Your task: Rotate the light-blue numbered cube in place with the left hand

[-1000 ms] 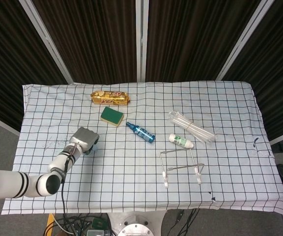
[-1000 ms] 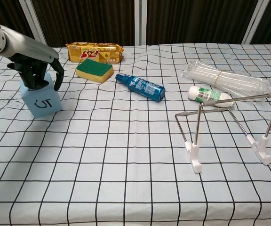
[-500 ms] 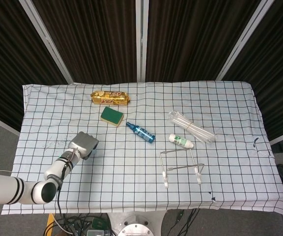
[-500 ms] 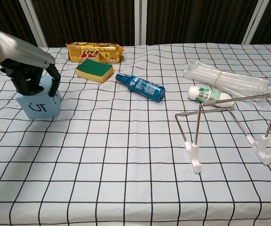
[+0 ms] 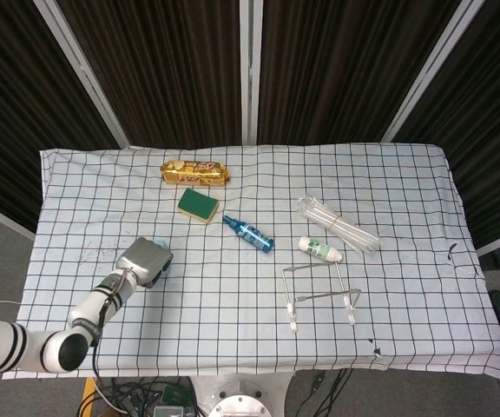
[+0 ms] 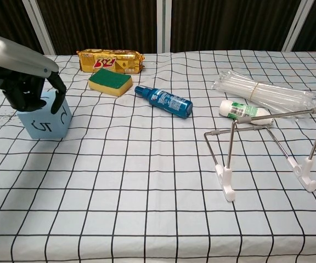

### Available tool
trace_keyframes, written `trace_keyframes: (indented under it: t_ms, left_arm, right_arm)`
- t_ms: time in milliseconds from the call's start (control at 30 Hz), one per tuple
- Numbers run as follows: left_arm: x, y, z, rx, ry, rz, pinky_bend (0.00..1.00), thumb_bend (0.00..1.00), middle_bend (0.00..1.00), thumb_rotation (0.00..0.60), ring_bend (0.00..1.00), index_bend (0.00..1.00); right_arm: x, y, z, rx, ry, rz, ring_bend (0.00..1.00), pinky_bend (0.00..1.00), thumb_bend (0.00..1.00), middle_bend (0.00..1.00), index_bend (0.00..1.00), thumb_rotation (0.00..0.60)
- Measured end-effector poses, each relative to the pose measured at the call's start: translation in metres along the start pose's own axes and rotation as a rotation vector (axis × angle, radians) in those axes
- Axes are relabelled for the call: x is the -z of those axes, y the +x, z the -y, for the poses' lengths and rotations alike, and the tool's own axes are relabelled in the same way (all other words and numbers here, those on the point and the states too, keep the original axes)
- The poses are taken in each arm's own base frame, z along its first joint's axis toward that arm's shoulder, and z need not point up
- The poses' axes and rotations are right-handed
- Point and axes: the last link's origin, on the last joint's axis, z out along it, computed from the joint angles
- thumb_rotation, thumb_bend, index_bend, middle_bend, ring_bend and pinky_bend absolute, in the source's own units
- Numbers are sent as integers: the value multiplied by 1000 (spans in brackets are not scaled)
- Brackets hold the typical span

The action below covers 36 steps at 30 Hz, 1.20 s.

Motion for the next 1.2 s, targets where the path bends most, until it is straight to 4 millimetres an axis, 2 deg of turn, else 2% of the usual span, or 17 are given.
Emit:
trace_keyframes:
  t_ms: [133,233,300,333,400,433,533,633,800,900,1200]
  left_arm:
    - [12,2,8,40,8,-76,780,534,807,600,824,439]
    - [22,2,22,93,41,-184,702,492,691,600,706,404]
    - [32,-1,36,138,82,-279,621,437,568,600,548,342]
    - [37,-4,43,158,105,-321,554,396,476,600,438,289]
    - [52,-16,62,211,173,-410,429,321,319,600,281,213]
    - [59,-23,71,235,206,-443,363,277,253,600,217,186]
    - [84,-53,98,313,311,-525,235,113,168,600,114,165]
    - [104,-87,120,387,392,-566,147,13,110,600,55,156]
    - [128,-127,146,371,467,-617,64,0,38,600,7,137]
    - [137,-144,149,329,474,-646,38,0,7,600,0,119]
    - [155,-185,141,296,479,-634,18,0,7,597,0,112]
  right_arm:
    - [2,1,1,1,7,-2,0,0,177,0,0,600]
    - [4,2,2,2,16,-4,0,0,176,0,0,600]
    - [5,3,3,2,24,-9,0,0,176,0,0,600]
    - [6,4,4,0,29,-13,0,0,176,0,0,600]
    - [8,5,6,-2,38,-17,0,0,168,0,0,600]
    - [10,5,7,-3,42,-18,0,0,150,0,0,600]
    - [13,3,9,-9,64,-14,0,0,58,0,0,600]
    - [16,0,12,-43,98,-10,0,0,12,0,0,600]
    - [24,-9,6,-77,128,2,0,0,44,0,0,600]
    - [29,-17,5,-52,124,9,0,0,76,0,0,600]
    - [35,-34,3,-41,114,48,0,0,80,0,0,600]
